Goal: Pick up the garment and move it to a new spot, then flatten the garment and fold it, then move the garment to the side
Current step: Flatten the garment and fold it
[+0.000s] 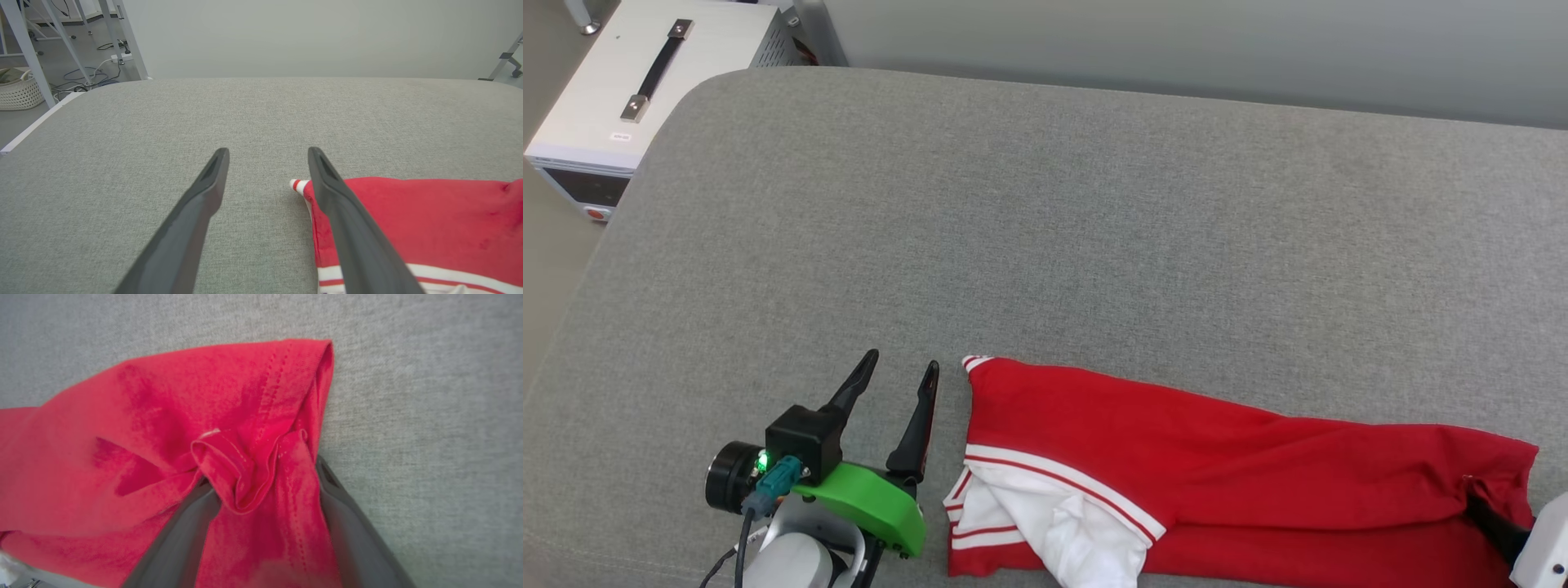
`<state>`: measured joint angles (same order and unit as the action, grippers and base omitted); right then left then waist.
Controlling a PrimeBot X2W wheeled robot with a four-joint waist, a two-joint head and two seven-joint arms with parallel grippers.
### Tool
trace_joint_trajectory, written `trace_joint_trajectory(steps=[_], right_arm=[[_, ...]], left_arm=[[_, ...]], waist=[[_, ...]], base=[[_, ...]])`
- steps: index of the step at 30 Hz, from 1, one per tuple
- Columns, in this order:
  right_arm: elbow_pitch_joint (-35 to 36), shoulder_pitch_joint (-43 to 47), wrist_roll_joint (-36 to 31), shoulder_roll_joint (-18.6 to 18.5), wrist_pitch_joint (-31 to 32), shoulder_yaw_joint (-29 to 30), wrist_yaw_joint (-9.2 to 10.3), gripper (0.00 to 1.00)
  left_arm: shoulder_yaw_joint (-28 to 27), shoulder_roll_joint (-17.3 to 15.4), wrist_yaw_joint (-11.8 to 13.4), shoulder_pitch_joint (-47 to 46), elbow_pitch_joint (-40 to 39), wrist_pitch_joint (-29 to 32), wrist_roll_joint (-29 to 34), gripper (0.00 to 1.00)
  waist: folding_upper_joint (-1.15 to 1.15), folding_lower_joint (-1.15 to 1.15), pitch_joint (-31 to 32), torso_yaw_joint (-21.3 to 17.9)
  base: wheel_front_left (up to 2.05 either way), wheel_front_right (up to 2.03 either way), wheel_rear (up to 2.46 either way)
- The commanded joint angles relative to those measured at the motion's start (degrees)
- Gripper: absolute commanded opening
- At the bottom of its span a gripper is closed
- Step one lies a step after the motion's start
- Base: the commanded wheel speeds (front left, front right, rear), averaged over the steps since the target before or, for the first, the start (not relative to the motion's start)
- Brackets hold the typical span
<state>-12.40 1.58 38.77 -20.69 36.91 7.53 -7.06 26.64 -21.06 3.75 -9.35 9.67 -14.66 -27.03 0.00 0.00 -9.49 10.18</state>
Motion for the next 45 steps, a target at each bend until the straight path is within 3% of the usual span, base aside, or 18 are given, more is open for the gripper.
trace_joint_trajectory(steps=[1,16,20,27,40,44,45], right_arm=[[-1.7,0.2,1.2,2.3,0.3,-2.6,-0.43,0.00],[-5.2,-0.9,0.2,-3.2,-10.9,-0.2,-0.43,0.00],[-7.1,-1.5,-2.6,-5.8,-12.7,1.8,-0.43,0.00],[-7.0,-1.2,-4.1,-7.1,-12.8,3.7,-0.43,0.00],[9.5,7.3,-3.7,-2.7,-8.0,-1.5,-0.43,0.00],[15.1,8.6,-2.9,0.2,-4.8,-3.7,-0.43,0.00],[18.3,8.9,-3.0,2.6,-2.7,-6.1,-0.43,0.00]], left_arm=[[-0.5,0.4,-0.5,1.0,0.3,-0.3,0.7,1.00],[-3.1,2.2,-2.7,1.9,1.9,-0.3,2.3,1.00],[-3.5,2.6,-3.1,2.2,2.1,-0.3,2.6,1.00],[-4.4,3.3,-3.7,3.5,2.5,-0.3,2.7,1.00],[-5.8,4.6,-4.8,7.5,3.7,-0.3,2.6,1.00],[-6.2,4.9,-5.2,8.1,3.8,-0.3,2.7,1.00],[-6.7,5.2,-5.4,8.6,3.8,-0.3,2.7,1.00]], waist=[[0.00,0.00,0.1,-0.1],[0.00,0.00,2.4,-1.5],[0.00,0.00,3.0,-1.7],[0.00,0.00,5.4,-2.0],[0.00,0.00,12.2,-2.0],[0.00,0.00,13.3,-1.3],[0.00,0.00,13.8,-0.6]], base=[[0.00,0.00,0.00],[0.00,0.00,0.00],[0.00,0.00,0.00],[0.00,0.00,0.00],[0.00,0.00,0.00],[0.00,0.00,0.00],[0.00,0.00,0.00]])
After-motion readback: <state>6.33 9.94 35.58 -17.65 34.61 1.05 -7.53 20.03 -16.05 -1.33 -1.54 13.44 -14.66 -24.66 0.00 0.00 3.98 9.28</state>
